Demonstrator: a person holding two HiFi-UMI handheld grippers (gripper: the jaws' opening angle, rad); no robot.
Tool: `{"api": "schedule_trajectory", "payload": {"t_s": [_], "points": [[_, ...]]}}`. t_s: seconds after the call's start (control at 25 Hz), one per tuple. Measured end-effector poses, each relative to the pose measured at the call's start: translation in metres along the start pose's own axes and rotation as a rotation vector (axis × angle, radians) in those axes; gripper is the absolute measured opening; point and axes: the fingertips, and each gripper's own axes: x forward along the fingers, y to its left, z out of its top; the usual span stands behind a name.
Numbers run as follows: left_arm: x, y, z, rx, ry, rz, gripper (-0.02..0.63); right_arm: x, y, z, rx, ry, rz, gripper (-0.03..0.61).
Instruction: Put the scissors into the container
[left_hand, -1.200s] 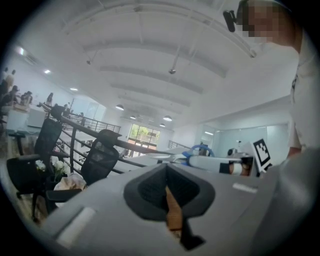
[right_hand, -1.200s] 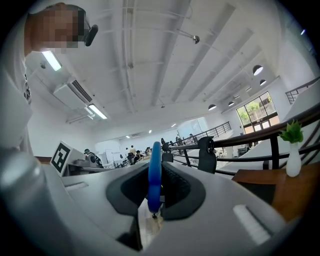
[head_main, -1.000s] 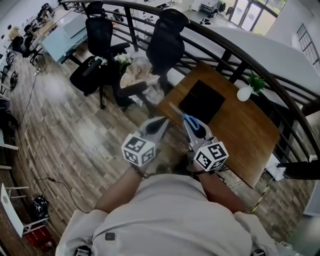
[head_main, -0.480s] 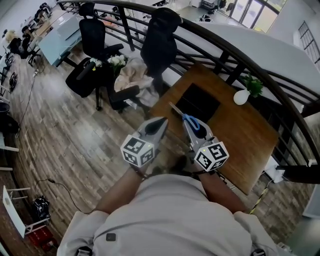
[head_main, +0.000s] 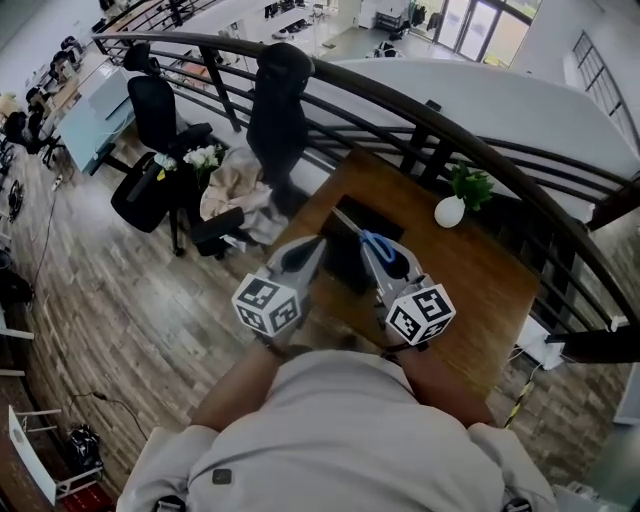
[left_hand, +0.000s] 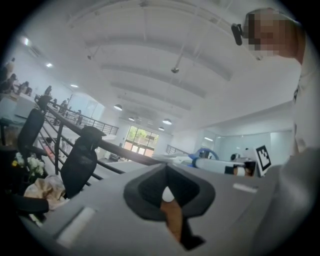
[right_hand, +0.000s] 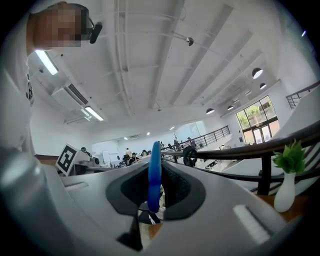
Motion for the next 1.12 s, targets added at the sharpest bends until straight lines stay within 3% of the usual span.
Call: {"api": "schedule_trajectory", "payload": {"t_s": [0.16, 0.48, 0.88, 1.12], "points": [[0.04, -0.019, 0.0, -0.031, 0.006, -0.066, 0.003, -0.011, -0.028, 0.012, -0.002, -0.021, -0.026, 0.057], [0.096, -0.037, 0.0, 0.001, 0.05, -0.171, 0.003, -0.027, -0.067, 0.028, -0.008, -0.051, -0.105, 0.057], [0.123, -0.025, 0.001, 0.011, 0.108, -0.297, 0.002, -0.021, -0.082, 0.034, -0.014, -0.08, -0.238, 0.057], [0.129, -0.027, 0.011, 0.061, 0.133, -0.388, 0.002, -0.018, -0.081, 0.038, -0.007, -0.099, -0.324, 0.057]]}}
